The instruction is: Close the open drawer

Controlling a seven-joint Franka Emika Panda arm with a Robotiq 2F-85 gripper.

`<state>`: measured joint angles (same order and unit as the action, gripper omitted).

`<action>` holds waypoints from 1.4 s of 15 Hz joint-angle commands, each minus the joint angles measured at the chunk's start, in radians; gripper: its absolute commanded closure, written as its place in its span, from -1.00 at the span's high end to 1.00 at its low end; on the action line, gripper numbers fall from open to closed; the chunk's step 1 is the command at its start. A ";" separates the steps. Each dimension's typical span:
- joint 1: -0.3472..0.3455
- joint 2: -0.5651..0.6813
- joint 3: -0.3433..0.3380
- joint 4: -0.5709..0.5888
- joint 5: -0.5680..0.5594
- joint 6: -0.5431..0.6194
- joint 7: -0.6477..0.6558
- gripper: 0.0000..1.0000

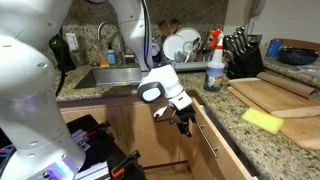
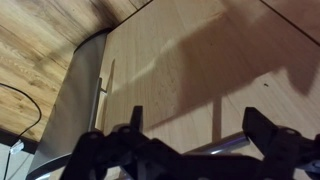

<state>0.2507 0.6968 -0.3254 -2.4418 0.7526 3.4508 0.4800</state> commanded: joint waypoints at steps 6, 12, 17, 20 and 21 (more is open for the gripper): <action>0.164 0.311 -0.171 0.248 0.305 0.005 -0.001 1.00; 0.201 0.377 -0.234 0.343 0.313 -0.073 0.020 1.00; 0.109 0.276 -0.124 0.346 0.193 -0.034 -0.017 1.00; 0.013 0.168 -0.014 0.321 0.110 -0.040 -0.113 1.00; -0.021 0.131 0.029 0.293 0.033 -0.022 -0.087 1.00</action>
<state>0.3536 0.9718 -0.4216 -2.1054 0.9081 3.4181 0.4542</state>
